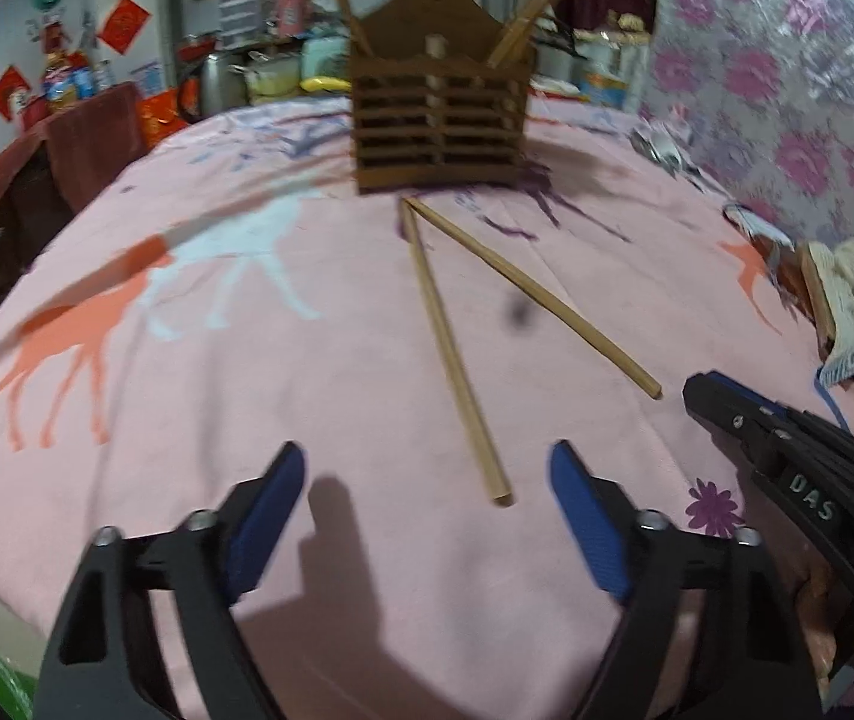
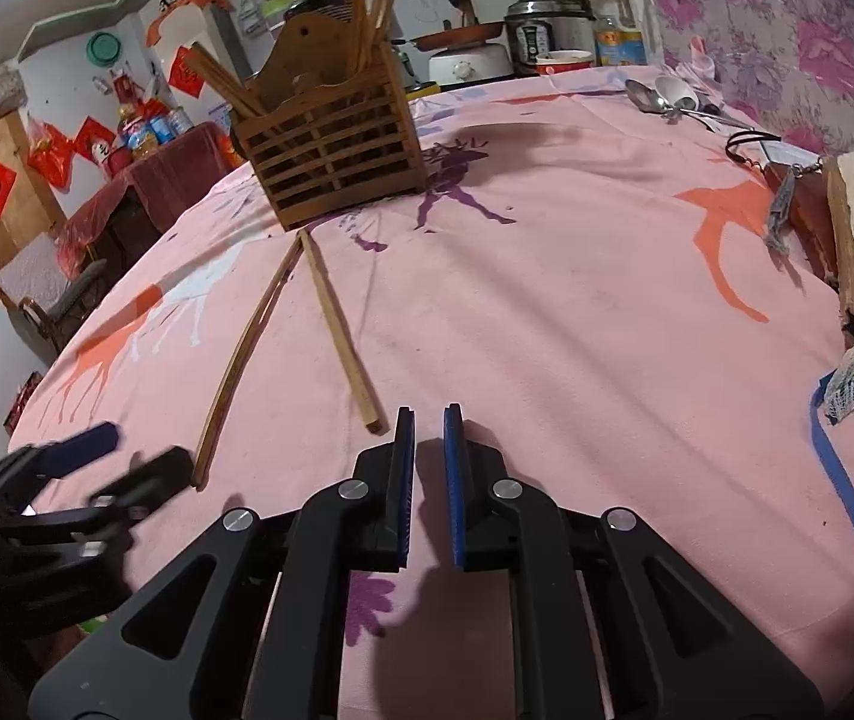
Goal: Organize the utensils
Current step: 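Position the left tool over one chopstick while the right tool aligns over another, then close the left tool on its chopstick while the right tool grasps another chopstick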
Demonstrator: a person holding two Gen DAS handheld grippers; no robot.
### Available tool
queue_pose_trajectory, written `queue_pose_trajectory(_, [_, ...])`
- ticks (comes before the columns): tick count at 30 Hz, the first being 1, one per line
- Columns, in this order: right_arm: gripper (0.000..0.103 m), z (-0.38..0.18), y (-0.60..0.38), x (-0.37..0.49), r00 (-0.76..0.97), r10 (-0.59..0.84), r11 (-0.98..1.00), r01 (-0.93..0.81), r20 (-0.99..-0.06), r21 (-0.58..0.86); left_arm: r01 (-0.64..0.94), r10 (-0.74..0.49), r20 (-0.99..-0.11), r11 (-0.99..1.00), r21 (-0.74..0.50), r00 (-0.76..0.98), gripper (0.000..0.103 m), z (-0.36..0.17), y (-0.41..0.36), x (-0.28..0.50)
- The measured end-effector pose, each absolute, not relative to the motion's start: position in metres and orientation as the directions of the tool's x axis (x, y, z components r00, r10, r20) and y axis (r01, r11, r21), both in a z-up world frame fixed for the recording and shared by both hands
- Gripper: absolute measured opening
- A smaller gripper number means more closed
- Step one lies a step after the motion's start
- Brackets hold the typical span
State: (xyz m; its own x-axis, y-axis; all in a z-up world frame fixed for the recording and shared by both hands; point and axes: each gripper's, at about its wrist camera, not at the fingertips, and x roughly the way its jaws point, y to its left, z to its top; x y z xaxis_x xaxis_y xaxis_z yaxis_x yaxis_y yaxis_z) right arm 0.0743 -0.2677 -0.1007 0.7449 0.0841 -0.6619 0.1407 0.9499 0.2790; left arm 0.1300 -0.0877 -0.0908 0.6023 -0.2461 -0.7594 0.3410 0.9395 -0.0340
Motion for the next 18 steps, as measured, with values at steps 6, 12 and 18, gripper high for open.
queue_pose_trajectory(6, [0.013,-0.1,-0.262,0.073,0.749,0.092,0.959,0.11,-0.656,0.261,0.303,-0.192,-0.75,0.953,0.012,0.633,0.006,-0.092,-0.07,0.138])
queue_pose_trajectory(12, [0.02,-0.096,-0.247,0.073,0.755,0.119,0.97,0.05,-0.645,0.238,0.215,-0.129,-0.744,0.977,0.02,0.656,0.009,-0.094,-0.029,0.141])
queue_pose_trajectory(18, [0.025,-0.097,-0.234,0.079,0.743,0.098,0.981,0.039,-0.662,0.189,0.166,-0.134,-0.737,0.986,-0.03,0.662,0.049,-0.095,-0.014,0.144])
